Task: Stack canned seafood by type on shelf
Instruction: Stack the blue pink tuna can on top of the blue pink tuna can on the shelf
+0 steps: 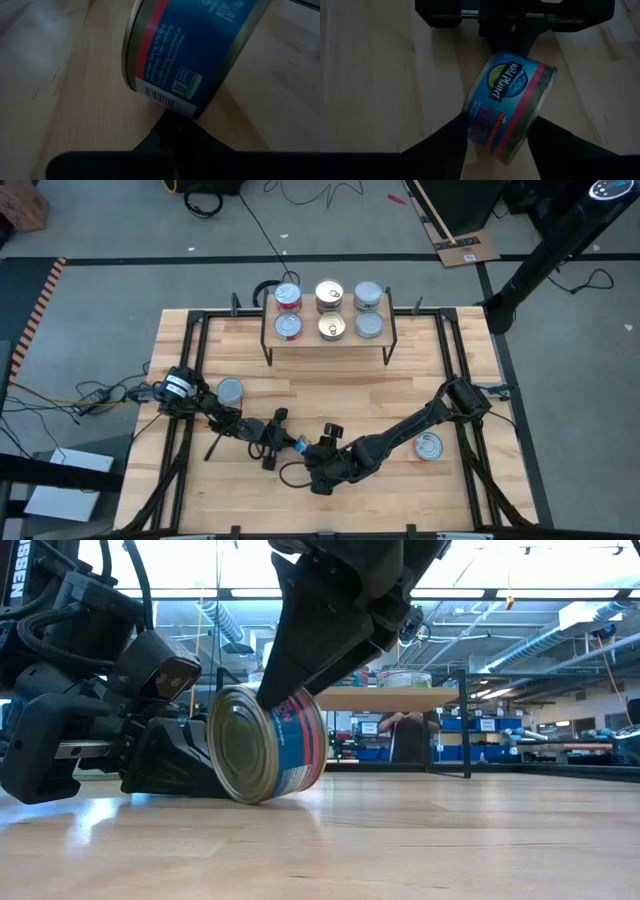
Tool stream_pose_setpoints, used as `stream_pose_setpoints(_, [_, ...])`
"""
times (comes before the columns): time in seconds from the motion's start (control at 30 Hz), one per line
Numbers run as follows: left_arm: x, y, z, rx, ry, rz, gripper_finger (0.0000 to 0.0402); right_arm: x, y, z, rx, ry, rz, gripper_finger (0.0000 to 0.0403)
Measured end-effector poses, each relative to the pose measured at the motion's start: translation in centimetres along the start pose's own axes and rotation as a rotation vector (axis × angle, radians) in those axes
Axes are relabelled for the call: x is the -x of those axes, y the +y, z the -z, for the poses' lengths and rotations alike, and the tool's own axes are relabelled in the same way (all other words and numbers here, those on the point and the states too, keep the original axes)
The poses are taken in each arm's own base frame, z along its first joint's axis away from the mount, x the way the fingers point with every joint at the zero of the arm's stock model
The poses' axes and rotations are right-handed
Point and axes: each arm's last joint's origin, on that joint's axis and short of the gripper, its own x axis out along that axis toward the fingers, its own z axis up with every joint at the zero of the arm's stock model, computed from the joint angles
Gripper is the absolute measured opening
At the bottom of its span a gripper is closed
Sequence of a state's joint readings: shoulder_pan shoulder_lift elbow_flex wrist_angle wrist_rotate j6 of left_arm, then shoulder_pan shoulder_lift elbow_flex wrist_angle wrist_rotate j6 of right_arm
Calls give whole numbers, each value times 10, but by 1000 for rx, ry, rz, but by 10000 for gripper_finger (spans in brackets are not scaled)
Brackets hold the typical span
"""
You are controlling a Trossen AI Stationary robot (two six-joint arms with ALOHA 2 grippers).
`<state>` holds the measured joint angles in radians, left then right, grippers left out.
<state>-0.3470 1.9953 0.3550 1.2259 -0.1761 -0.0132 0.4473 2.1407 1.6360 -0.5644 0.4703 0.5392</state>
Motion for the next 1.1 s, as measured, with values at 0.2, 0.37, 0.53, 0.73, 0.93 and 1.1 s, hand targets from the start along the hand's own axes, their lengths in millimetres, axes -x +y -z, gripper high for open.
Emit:
stream_pose_setpoints(0.2, [0, 0, -1, 17, -7, 0, 3, -1, -2, -2, -90, -1, 1, 185])
stream_pose_setpoints(0.37, [-2, 0, -3, 47, -16, -1, 3, -1, -4, -3, -131, -2, 3, 217])
stream_pose_setpoints(0.53, [-2, -1, -3, 48, -15, 12, 4, 1, -7, -1, -132, 20, 27, 266])
stream_pose_setpoints(0.73, [1, -1, 0, 55, -6, 20, 4, 23, -20, -4, -216, 40, 99, 301])
stream_pose_setpoints(0.93, [3, 0, 1, 77, -2, 25, 4, 35, -7, -6, -201, -58, 83, 314])
stream_pose_setpoints(1.1, [3, -1, 1, 77, -2, 26, 4, 29, -2, 2, 71, -50, 144, 319])
